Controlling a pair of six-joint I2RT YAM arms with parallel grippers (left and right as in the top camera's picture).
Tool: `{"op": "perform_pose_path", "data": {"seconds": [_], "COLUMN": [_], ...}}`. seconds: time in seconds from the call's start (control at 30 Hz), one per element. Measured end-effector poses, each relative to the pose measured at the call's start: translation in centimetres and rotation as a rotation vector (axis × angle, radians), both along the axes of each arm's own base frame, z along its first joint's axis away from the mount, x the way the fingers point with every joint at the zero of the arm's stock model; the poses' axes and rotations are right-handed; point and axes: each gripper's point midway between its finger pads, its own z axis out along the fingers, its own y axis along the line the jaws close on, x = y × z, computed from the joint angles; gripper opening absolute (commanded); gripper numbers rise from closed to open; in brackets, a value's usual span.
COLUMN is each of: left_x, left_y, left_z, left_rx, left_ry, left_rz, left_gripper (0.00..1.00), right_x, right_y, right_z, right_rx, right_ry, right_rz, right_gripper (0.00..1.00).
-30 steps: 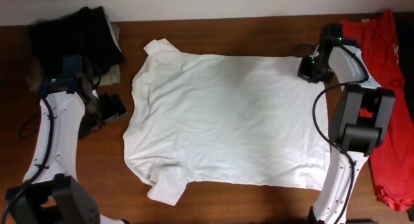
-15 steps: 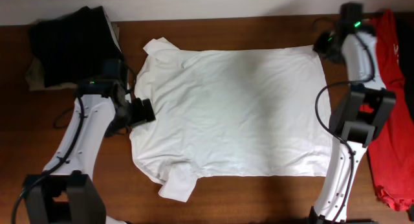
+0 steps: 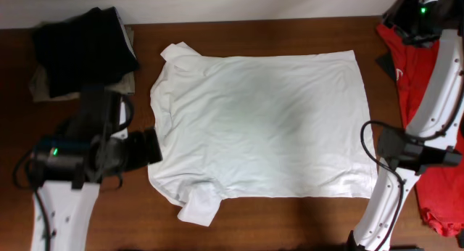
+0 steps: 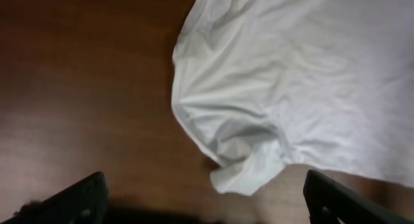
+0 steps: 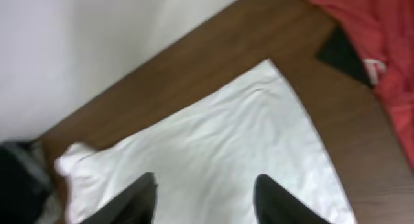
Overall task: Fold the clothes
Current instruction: 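Move both grippers to the T-shirt's bottom corners and grasp them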
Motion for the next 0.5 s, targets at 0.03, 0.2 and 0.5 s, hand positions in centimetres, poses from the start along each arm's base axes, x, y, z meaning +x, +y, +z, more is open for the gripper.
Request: {"op": "perform_pose_path", "data": {"seconds": [0.03,0.2,0.5], "left_x": [-0.6,-2.8,-7.5], "left_y": [0.1,0.3,-5.9], "left_z": [0.3,0.6,-13.8], "left_rx": [0.001,0.001,-0.188], "left_ry": [-0.003,0.006,0.314], "left_rz": [-0.002,-0.003,-0.193], "left_gripper": [0.99,0.98,0.91], "right_x": [-0.7,-13.3,-25.3], "right_y": [0.8,8.0,4.1], "right_z": [1.1,6.8,-8.7], "right_rx": [0.007,-0.122,-0.242], "right_ry": [-0.013,0.026,0.464], "right_rz": [0.016,0.099,-0.050], "right_gripper": [0.57,0.67,0.99]}}
